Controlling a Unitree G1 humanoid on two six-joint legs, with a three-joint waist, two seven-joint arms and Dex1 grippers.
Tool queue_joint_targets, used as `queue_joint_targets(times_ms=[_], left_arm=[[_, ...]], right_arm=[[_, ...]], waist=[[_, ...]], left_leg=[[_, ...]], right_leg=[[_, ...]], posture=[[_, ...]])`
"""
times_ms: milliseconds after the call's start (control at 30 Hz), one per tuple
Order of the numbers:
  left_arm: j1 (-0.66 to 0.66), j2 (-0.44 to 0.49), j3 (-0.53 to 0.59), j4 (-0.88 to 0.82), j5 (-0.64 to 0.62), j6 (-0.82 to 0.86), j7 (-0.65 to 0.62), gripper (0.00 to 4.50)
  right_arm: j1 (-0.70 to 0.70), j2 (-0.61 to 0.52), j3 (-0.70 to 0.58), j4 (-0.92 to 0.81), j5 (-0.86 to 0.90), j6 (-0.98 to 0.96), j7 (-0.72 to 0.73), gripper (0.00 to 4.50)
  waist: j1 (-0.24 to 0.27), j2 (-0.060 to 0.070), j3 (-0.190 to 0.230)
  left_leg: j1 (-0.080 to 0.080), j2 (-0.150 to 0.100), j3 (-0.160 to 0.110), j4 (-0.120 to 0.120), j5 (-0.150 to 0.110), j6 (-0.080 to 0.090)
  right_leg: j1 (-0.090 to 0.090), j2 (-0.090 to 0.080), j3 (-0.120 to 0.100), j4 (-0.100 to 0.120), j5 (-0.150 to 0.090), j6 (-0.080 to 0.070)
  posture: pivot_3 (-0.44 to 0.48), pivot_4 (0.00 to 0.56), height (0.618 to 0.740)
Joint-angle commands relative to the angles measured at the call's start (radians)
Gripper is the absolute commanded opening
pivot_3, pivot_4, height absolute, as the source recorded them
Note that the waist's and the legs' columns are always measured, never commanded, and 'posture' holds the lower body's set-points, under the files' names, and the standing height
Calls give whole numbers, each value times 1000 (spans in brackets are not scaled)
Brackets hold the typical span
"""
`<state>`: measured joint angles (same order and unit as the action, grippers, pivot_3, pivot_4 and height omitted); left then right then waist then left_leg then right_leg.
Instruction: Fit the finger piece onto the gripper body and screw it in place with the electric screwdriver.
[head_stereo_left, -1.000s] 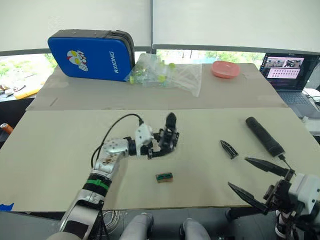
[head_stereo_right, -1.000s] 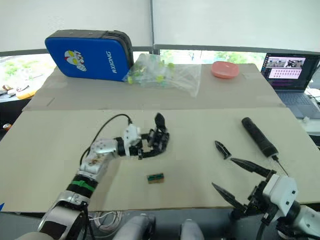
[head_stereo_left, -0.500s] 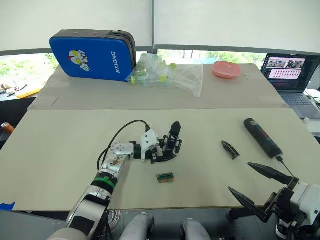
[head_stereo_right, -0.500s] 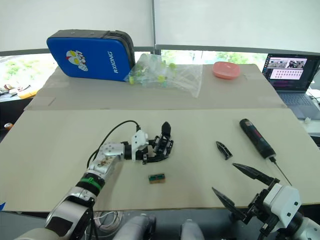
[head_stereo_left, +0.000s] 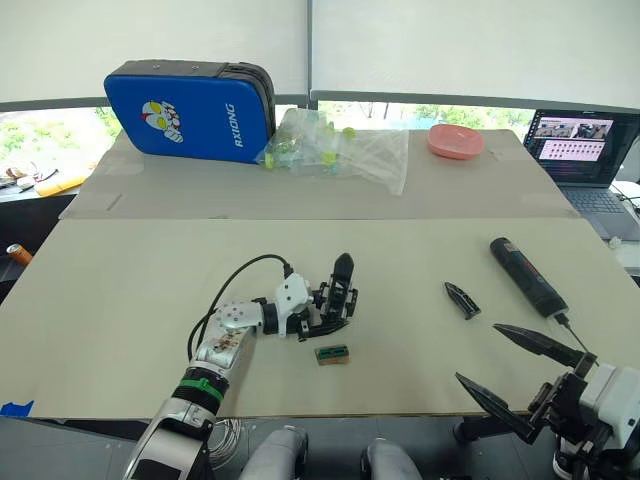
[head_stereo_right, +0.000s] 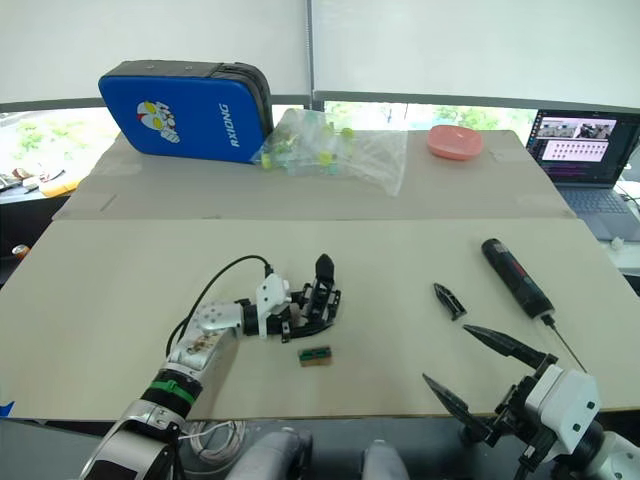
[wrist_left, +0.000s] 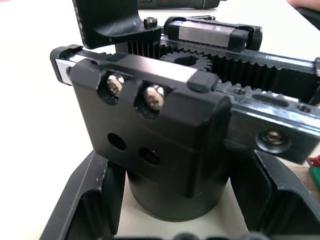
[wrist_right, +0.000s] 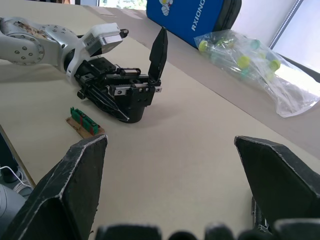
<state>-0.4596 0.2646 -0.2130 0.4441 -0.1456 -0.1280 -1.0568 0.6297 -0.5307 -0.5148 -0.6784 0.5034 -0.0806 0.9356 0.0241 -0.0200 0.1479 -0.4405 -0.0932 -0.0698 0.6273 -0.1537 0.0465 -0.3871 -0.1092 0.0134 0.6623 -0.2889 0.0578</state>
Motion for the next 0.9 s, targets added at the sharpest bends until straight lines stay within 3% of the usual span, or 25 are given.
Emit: queue_joint_targets(times_ms=[33, 300, 367, 467, 733, 900], left_arm=[[-11, 5, 14, -4, -3, 16, 16, 2449], [-26, 15, 0, 8, 8, 79, 10, 2449], [-27, 17, 10, 12, -1, 77, 7, 3476], [-24, 33, 20, 4, -17, 90, -17, 4440], [-38, 143, 115, 19, -87, 64, -95, 4440], [-10, 265, 185, 3, -179, 120, -252, 4440]], right_arm=[[-8, -11, -2, -14, 17, -25, 6, 4500], [-8, -13, -1, -15, 19, -20, 10, 4500], [-7, -14, -2, -17, 22, -18, 11, 4500], [2, -16, -3, -26, 31, -12, 14, 4500], [66, 5, -59, -29, 54, -31, 14, 4500], [155, 63, -132, -13, 56, -69, 10, 4500]], waist=[[0, 0, 0], [2, 1, 0], [2, 1, 0], [1, 2, -1], [-10, 2, -1], [-5, 3, -2]], left_leg=[[0, 0, 0, 0, 0, 0], [1, 0, 0, 1, 0, 0], [1, 0, 0, 1, 0, 0], [1, 0, 0, 1, 0, 0], [1, 1, 0, 0, 0, 0], [1, 1, 0, 0, 0, 0]], right_leg=[[0, 0, 0, 0, 0, 0], [1, 0, 0, 0, 0, 0], [1, 0, 0, 0, 0, 0], [1, 0, 0, 0, 0, 0], [0, 0, 0, 0, 0, 0], [0, -1, 0, 0, 0, 0]], posture=[[0, 150, 740], [0, 150, 740], [0, 150, 740], [0, 150, 740], [0, 150, 740], [0, 150, 740]])
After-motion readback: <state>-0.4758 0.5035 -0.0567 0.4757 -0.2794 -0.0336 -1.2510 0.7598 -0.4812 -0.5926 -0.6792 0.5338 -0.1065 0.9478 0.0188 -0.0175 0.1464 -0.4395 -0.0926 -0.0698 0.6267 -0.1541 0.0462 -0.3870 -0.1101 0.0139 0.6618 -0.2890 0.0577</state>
